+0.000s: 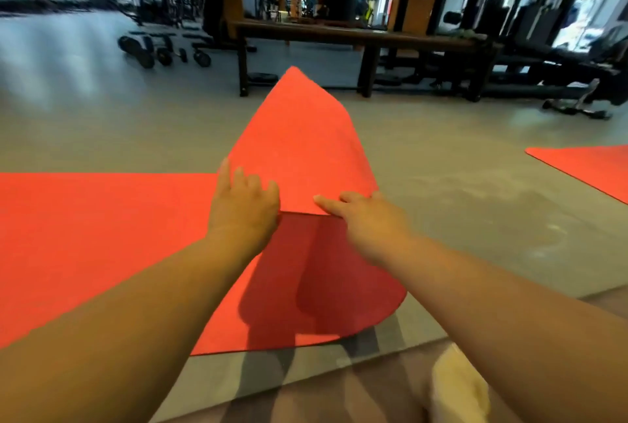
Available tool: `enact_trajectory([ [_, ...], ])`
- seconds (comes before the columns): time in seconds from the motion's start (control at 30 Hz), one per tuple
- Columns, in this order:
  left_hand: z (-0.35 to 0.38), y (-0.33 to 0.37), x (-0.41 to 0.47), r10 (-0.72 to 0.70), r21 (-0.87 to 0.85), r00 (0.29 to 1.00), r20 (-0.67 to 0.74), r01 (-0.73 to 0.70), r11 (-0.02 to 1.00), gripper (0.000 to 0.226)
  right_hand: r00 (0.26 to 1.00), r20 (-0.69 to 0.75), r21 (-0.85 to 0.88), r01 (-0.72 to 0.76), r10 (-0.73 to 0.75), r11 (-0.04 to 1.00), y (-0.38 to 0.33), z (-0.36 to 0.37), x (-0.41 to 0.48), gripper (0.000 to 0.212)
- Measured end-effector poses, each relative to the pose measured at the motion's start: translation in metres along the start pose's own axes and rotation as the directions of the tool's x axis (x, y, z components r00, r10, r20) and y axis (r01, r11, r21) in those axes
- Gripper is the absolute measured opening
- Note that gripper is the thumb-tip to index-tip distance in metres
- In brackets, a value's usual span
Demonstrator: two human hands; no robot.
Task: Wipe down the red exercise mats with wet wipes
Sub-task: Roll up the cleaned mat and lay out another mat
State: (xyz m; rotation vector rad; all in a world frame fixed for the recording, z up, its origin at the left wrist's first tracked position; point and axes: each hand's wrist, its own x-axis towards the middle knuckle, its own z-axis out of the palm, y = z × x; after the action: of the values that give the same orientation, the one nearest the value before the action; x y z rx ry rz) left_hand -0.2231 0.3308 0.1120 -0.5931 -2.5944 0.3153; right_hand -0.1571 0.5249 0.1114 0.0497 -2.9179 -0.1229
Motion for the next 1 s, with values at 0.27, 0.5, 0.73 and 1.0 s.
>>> enact_trajectory([
  [0.27,0.037,-0.034,-0.005,-0.346,-0.687,0.908,0.236,0.408,0.601,0.044,0.799,0.196,0.637,-0.545,0.568,0.546,0.024,0.048,-0.015,0.066],
  [0.5,0.054,0.011,-0.026,-0.456,-0.706,0.555,0.696,0.412,-0.577,0.061,0.647,0.474,0.873,-0.434,0.598,-0.222,-0.036,0.112,-0.053,0.057],
  [0.73,0.036,0.059,-0.028,-0.247,-0.442,0.517,0.820,0.296,-0.847,0.070,0.568,0.351,0.936,-0.240,0.744,-0.259,-0.002,0.059,0.006,0.023],
  [1.0,-0.028,0.197,0.045,0.041,-0.225,0.645,0.763,0.325,-0.919,0.038,0.701,-0.231,0.789,-0.271,0.675,0.552,0.138,-0.081,-0.007,0.040],
])
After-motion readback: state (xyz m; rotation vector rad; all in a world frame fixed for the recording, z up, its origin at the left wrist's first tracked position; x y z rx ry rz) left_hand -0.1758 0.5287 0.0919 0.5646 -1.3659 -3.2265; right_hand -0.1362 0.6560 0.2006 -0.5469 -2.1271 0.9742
